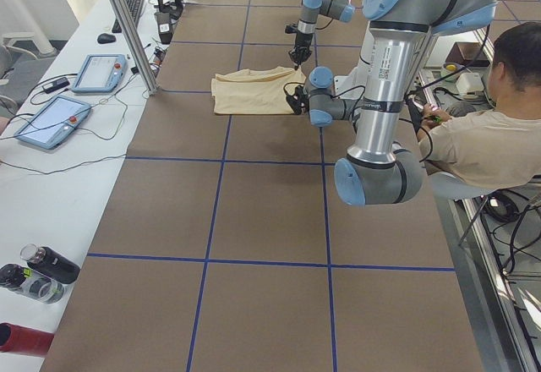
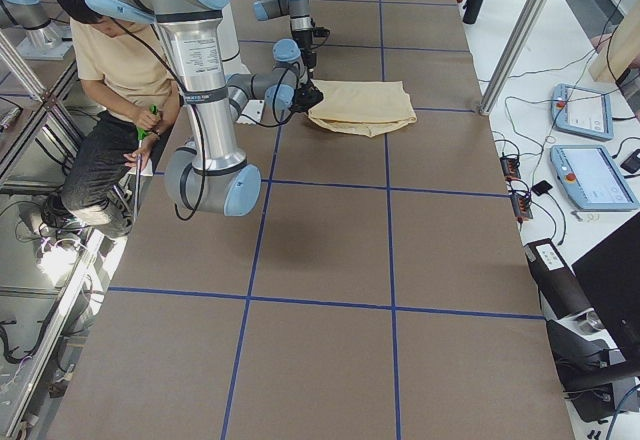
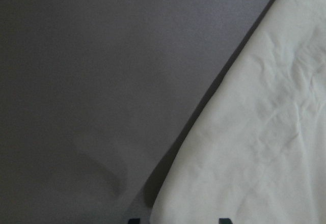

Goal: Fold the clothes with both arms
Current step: 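Grasp the shirt's other near corner with the left gripper while the right holds, then lift the near edge with both grippers and fold it away from the robot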

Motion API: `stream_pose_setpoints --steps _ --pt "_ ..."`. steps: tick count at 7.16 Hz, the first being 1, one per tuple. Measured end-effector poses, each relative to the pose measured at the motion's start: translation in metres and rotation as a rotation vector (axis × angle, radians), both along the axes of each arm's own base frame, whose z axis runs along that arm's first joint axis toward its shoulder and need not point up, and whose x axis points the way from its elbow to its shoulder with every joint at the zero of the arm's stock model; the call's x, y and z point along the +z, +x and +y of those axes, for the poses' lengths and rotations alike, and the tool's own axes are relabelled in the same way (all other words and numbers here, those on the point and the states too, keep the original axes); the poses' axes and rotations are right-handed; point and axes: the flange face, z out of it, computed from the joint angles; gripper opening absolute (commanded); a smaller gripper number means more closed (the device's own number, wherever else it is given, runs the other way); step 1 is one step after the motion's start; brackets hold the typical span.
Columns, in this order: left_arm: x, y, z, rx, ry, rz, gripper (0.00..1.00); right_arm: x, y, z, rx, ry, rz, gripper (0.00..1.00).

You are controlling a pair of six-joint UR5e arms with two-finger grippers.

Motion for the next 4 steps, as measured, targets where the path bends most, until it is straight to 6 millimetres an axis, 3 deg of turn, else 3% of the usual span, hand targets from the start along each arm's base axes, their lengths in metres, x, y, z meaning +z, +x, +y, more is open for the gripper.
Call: stream_pose_setpoints --steps 2,3,4 --pt "0.0057 0.0065 0.0029 0.007 -0.006 -0.012 0.46 -0.0001 0.0 0.0 0.0 0.0 -0.001 0.0" --pt "0.0073 0.0093 0.0027 0.007 -0.008 -0.016 0.34 -0.0002 -0.0001 0.0003 -0.001 0.0 -0.001 0.0" --pt "0.0076 0.0111 0.0025 0.008 -0.008 -0.018 0.04 -0.0002 -0.0002 0.0004 -0.001 0.0 -0.001 0.0"
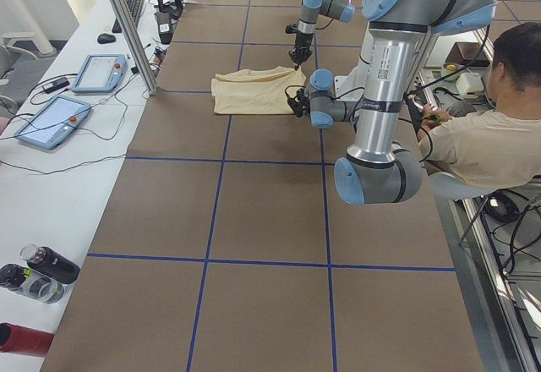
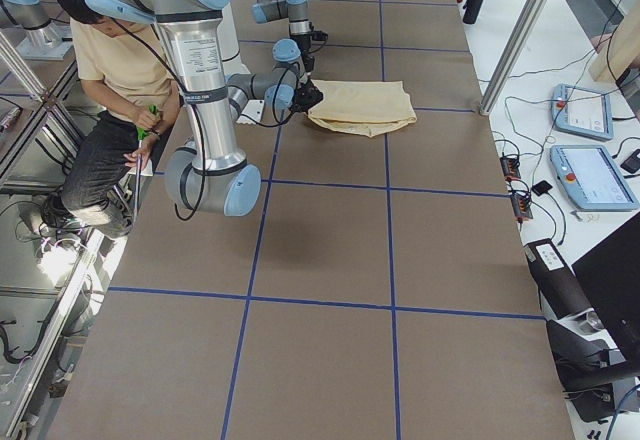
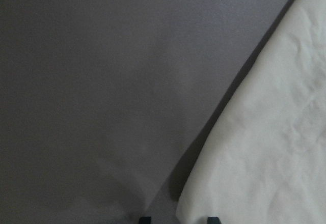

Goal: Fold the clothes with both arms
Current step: 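Lift the near edge with both grippers and fold it away from the robot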

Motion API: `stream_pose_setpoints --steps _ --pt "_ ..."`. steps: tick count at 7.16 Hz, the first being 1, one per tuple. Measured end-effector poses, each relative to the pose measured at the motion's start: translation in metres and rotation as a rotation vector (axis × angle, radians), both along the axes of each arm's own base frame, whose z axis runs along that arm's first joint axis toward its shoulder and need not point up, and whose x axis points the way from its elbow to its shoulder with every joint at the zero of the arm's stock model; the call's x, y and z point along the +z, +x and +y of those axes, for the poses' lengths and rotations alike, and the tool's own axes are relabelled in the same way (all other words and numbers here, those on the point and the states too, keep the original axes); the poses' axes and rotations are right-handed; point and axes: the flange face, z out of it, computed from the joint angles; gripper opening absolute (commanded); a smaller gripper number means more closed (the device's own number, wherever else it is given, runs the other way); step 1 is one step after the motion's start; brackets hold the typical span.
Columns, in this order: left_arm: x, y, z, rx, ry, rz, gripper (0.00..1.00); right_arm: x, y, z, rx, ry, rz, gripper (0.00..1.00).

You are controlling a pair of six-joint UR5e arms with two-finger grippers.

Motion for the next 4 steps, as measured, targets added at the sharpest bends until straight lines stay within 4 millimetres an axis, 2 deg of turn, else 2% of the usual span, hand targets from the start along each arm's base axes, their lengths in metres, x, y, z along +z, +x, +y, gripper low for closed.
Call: stream_pose_setpoints --steps 1,4 --pt "-0.001 0.001 -0.0001 0.0 0.0 0.001 0.0 0.0 0.0 0.0 0.0 0.0 0.0 0.0" --pt "-0.0074 -0.0028 -0.0002 -0.003 0.005 0.016 0.0 -0.001 -0.0004 0.0015 -0.003 0.0 -0.002 0.0"
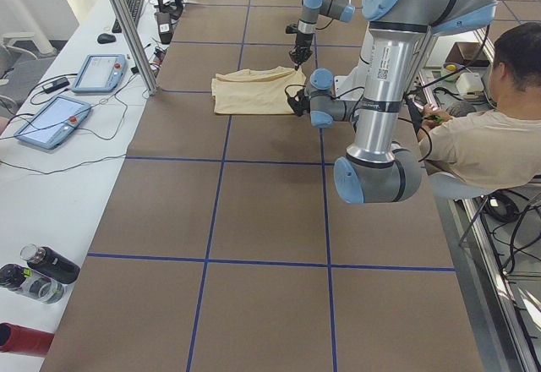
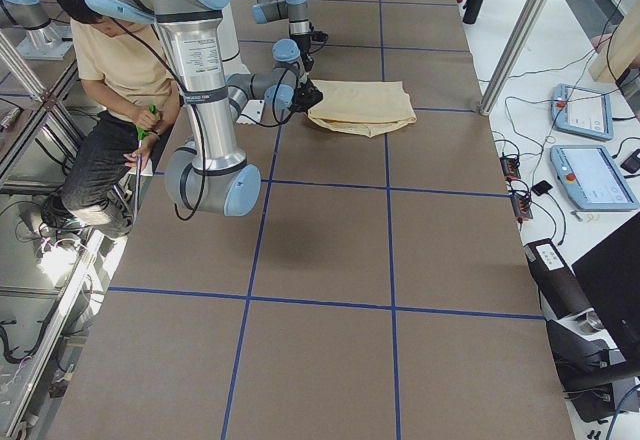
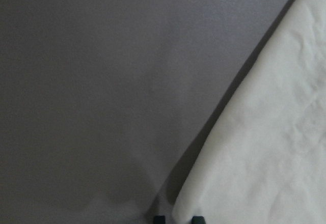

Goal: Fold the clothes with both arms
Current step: 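Lift the near edge with both grippers and fold it away from the robot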

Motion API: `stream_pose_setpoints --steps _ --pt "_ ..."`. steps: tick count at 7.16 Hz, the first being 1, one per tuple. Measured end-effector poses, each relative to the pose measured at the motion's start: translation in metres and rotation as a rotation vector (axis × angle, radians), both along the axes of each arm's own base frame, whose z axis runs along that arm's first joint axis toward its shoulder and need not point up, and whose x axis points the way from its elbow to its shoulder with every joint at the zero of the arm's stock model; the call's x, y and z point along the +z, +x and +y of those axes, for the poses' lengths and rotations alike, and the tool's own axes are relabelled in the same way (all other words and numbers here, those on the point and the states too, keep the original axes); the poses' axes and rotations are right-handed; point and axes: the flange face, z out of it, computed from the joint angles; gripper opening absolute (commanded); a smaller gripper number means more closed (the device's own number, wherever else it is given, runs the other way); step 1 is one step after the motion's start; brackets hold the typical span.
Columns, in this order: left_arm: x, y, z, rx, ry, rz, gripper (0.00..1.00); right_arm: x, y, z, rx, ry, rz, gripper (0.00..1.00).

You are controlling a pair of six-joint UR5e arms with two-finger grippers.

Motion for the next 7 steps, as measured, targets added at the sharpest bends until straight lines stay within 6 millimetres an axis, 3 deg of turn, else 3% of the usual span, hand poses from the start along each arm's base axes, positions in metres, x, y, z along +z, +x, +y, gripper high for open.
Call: stream_pose_setpoints --steps 2,5,6,7 --pt "-0.02 -0.026 0.005 -0.003 0.012 0.05 0.0 -0.002 0.007 0.012 -0.013 -0.003 -0.012 0.0" --pt "-0.047 -0.07 0.035 0.032 0.03 0.115 0.0 -0.014 0.051 0.048 -0.036 -0.026 -0.068 0.0" --pt "-0.05 -0.073 0.033 0.034 0.042 0.11 0.0 -0.019 0.057 0.042 -0.022 -0.026 -0.077 0.0" --pt "-0.052 -0.075 0.02 0.021 0.092 0.091 0.0 -0.022 0.064 0.017 0.012 -0.033 -0.078 0.0"
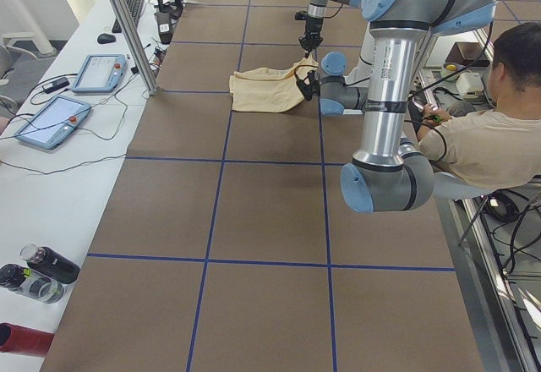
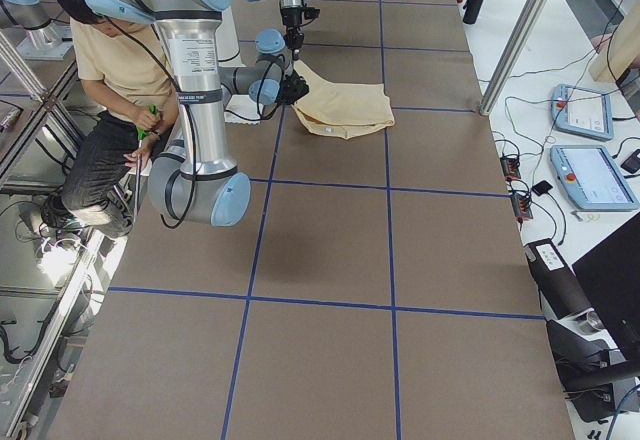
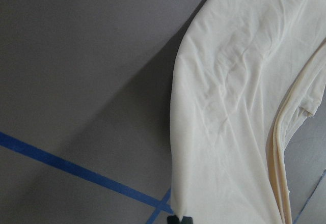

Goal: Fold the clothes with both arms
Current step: 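Lift the near edge with both grippers and fold it away from the robot, then lay the folded edge onto the far edge with both grippers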

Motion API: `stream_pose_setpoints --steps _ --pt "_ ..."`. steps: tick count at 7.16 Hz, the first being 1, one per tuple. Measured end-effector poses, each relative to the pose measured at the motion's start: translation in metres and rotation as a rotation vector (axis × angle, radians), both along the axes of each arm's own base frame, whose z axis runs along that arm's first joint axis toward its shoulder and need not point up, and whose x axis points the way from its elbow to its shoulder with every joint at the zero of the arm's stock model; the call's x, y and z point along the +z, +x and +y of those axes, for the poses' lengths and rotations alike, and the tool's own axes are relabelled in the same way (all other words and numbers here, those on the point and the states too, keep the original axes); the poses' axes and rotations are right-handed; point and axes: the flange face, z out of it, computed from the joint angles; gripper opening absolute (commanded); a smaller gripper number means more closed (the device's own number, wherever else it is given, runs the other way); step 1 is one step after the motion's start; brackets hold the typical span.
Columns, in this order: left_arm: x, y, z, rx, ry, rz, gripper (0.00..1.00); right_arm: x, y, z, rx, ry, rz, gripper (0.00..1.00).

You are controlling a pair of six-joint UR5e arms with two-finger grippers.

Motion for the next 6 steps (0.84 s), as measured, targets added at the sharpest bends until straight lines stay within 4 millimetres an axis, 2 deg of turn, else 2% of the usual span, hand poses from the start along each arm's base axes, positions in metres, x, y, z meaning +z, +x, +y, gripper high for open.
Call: stream_pose_setpoints --steps 1,3,4,5,6 --pt "-0.005 0.001 -0.027 -0.035 0.07 -0.016 0.0 -0.003 0.002 -0.041 0.027 -0.028 -0.001 0.0" --pt "-0.007 0.016 -0.11 -0.131 0.123 -0.066 0.0 -0.007 -0.011 -0.133 0.071 -0.077 0.017 0.0" --pt "-0.004 0.021 -0.153 -0.155 0.121 -0.096 0.0 -0.007 -0.018 -0.168 0.086 -0.081 0.035 0.0" --pt "0.003 0.022 -0.187 -0.168 0.137 -0.129 0.0 -0.007 -0.023 -0.198 0.094 -0.085 0.052 0.0" --pt "0.011 0.021 -0.211 -0.178 0.168 -0.164 0.0 -0.005 -0.029 -0.221 0.092 -0.084 0.072 0.0"
